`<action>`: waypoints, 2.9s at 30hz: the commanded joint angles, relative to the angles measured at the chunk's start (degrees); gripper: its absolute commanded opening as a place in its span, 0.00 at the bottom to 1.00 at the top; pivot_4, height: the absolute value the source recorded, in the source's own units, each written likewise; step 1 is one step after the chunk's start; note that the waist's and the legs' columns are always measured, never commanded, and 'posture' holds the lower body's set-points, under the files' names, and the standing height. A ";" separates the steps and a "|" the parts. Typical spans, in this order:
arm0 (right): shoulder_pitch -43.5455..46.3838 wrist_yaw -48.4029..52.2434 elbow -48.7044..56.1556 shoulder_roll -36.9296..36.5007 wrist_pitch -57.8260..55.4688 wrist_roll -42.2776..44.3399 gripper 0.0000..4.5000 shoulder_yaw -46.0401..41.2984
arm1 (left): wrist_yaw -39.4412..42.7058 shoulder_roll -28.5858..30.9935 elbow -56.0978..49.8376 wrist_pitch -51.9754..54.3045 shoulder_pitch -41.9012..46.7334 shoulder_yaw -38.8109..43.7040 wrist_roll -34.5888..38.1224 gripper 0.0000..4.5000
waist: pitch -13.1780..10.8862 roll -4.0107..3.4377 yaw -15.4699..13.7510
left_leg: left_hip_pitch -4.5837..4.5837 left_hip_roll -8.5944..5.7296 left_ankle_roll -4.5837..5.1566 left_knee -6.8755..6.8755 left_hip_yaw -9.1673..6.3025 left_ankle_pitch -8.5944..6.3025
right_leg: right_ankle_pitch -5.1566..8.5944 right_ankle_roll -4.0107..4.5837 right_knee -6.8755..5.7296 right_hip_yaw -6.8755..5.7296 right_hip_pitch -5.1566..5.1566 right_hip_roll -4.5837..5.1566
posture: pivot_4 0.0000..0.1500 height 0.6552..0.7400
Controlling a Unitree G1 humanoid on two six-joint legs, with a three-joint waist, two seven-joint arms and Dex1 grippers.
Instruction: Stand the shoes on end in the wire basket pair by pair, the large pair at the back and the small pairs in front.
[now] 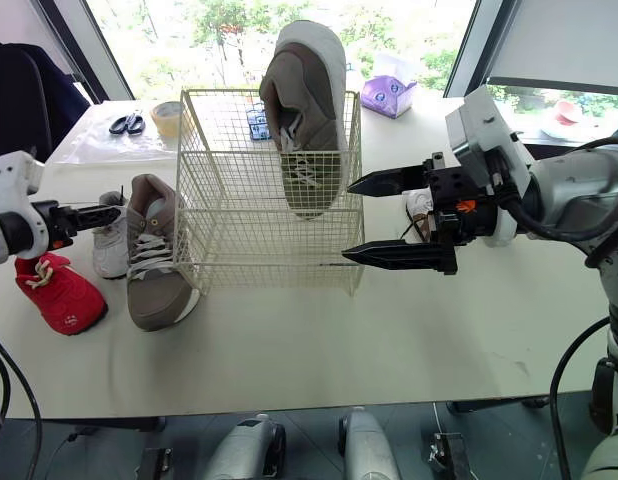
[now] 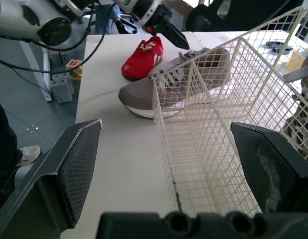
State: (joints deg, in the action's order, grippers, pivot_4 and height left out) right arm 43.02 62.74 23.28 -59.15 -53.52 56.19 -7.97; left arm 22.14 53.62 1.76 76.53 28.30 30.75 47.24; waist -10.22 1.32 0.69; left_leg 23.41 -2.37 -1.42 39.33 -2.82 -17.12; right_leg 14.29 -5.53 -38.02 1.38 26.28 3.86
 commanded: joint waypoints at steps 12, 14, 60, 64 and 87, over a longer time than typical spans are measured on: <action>2.72 1.25 -0.48 1.03 1.45 -0.72 1.00 0.60 | 2.39 -6.63 -4.38 -5.00 -6.49 1.27 -0.65 0.76 | 0.01 0.01 -0.11 | -0.03 0.02 0.27 -0.01 -0.04 -0.15 | -0.02 0.04 -0.01 -0.07 -0.06 0.00 | 1.00 1.00; 2.83 1.07 -0.01 0.90 1.02 -0.28 1.00 0.33 | 2.20 -6.69 -2.64 -6.20 -5.70 -1.02 -2.60 0.76 | 0.01 0.01 -0.11 | -0.02 0.02 0.28 -0.01 -0.04 -0.16 | -0.02 0.04 0.00 -0.07 -0.06 -0.01 | 1.00 1.00; 7.03 -10.84 -2.06 0.08 -4.93 4.73 1.00 -7.54 | -2.39 -27.21 4.59 -65.22 38.27 -15.07 -24.47 0.05 | 0.03 0.33 -1.66 | 0.00 0.01 0.16 0.33 -0.06 -0.09 | -0.06 0.03 0.09 -0.27 -0.37 -0.04 | 1.00 1.00; 6.75 -12.60 -1.58 -0.14 -5.36 5.29 1.00 -7.99 | -3.79 -30.70 6.18 -71.26 36.35 -17.22 -28.09 0.05 | -0.02 0.39 -0.99 | 0.17 0.02 0.27 0.49 0.02 -0.16 | -0.08 -0.02 0.12 -0.21 -0.21 -0.08 | 1.00 1.00; 7.02 -14.85 -1.65 0.89 -4.58 6.80 1.00 -6.84 | -5.19 -37.21 4.45 -78.21 18.55 -23.98 -36.09 0.05 | 0.02 0.35 -1.47 | 0.29 0.07 0.42 0.63 0.23 -0.24 | -0.12 -0.09 0.00 -0.03 0.02 -0.14 | 1.00 1.00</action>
State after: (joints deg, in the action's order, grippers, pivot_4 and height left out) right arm 48.84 47.66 21.60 -58.24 -59.33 63.17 -14.04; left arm 15.98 16.14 8.14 -2.81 47.19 7.63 11.25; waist -10.20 1.67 -0.78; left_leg 23.70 -2.30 -1.00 39.96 -2.59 -17.36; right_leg 14.17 -5.62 -38.02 1.35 26.31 3.73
